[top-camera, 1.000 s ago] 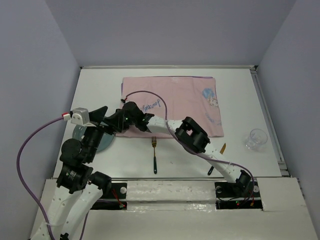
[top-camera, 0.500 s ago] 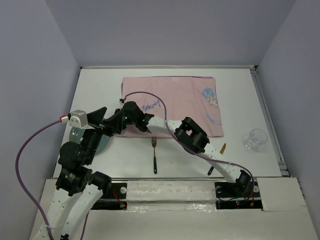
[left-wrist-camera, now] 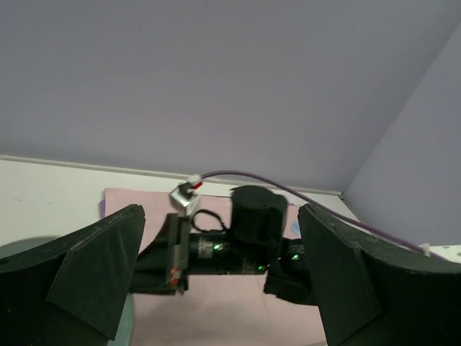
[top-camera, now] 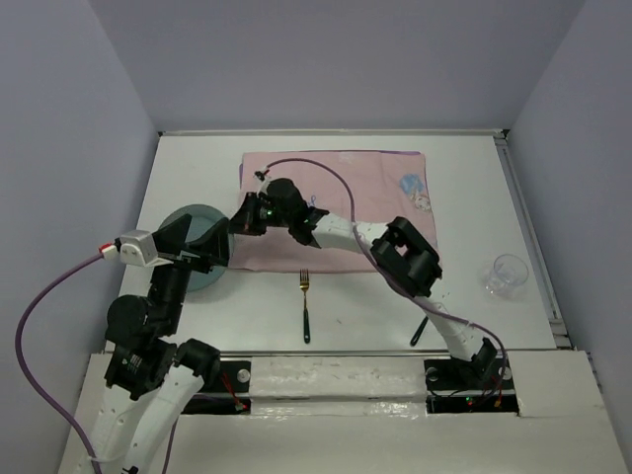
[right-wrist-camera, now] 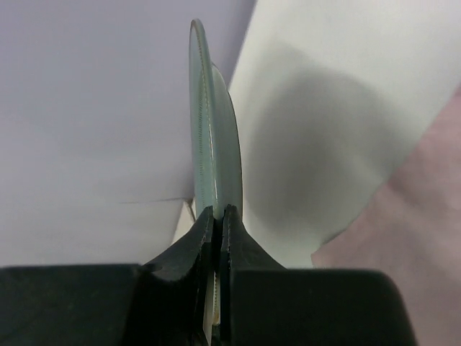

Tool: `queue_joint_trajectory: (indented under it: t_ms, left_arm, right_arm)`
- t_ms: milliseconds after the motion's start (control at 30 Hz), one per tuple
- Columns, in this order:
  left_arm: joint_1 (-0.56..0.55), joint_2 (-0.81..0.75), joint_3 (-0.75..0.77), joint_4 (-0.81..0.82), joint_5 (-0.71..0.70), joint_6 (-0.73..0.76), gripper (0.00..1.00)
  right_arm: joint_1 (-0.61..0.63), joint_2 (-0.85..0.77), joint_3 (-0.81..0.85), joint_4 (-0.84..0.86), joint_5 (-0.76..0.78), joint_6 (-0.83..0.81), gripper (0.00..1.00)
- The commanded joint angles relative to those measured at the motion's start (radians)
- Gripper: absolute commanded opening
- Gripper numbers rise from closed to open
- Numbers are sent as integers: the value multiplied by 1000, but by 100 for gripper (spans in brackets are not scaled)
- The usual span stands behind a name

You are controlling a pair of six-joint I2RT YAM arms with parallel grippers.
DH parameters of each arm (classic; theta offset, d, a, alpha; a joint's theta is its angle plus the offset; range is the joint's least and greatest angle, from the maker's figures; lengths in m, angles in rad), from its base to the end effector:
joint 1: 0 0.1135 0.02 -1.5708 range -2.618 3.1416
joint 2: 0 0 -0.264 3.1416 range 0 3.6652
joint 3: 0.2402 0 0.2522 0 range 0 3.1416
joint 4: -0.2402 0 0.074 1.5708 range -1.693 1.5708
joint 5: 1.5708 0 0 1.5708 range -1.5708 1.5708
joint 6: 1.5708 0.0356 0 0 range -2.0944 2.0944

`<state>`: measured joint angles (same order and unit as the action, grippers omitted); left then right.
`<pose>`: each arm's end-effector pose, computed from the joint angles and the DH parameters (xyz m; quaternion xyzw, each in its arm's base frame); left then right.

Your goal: Set the dinner table for one person

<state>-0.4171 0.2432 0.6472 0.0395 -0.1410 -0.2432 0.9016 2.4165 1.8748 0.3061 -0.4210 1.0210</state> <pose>0.0606 -0.0214 0.3754 -0.0130 0.5361 -0.2378 0.8099 0.3372 0.4498 0.1888 -0.0833 0.7743 0.5904 0.2120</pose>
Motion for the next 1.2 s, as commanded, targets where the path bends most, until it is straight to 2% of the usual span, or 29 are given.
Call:
queue_joint_trajectory:
  t_ms: [0, 200, 333, 467, 700, 1167]
  left_arm:
    - [6, -2, 11, 31, -16, 30, 99]
    - [5, 8, 3, 31, 27, 16, 99]
    - [-2, 16, 0, 31, 60, 10, 99]
    - [-5, 24, -1, 34, 72, 5, 99]
    - [-6, 44, 0, 34, 78, 7, 99]
    - [-6, 61, 0, 39, 95, 7, 99]
  right_arm:
    - [-111, -290, -177, 384, -56, 91, 0]
    - [-258, -523, -558, 455, 22, 64, 0]
    - [-361, -632, -725, 455, 47, 48, 0]
    - [-459, -704, -822, 447, 57, 37, 0]
    - [-566, -694, -872, 435, 31, 34, 0]
    - [-613, -596, -908, 430, 33, 8, 0]
